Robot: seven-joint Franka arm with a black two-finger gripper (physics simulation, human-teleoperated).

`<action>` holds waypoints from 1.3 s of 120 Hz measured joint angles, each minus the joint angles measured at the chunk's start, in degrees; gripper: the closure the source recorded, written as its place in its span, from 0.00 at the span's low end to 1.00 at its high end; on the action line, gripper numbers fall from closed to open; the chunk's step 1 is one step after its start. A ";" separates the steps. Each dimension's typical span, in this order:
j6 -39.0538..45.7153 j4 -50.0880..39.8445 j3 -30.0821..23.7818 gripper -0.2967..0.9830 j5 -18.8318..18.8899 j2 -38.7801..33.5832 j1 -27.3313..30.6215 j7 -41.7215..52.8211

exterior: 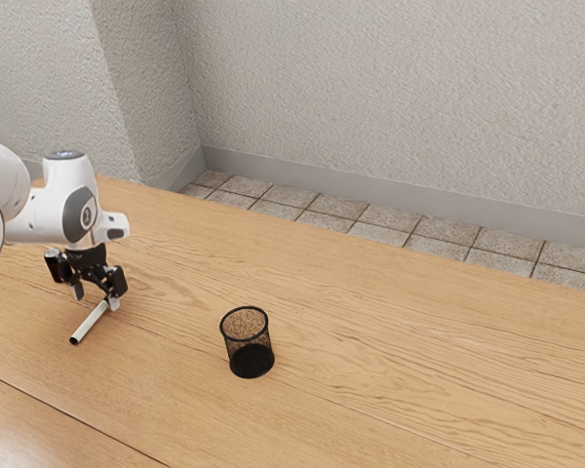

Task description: Put the marker into the pen holder.

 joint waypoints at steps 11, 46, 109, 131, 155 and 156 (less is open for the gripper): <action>0.13 -0.07 -0.02 0.23 -0.24 0.51 0.01 0.54; 0.40 0.16 -0.60 0.47 -0.83 0.79 0.00 1.78; 0.51 0.00 -0.60 0.71 -1.23 0.76 0.00 2.93; 0.55 -0.09 -0.71 0.71 -1.36 0.85 0.00 3.15; 0.81 -0.09 -0.87 0.73 -1.34 0.87 0.00 3.34; 0.82 -0.09 -0.87 0.73 -1.34 0.87 0.00 3.34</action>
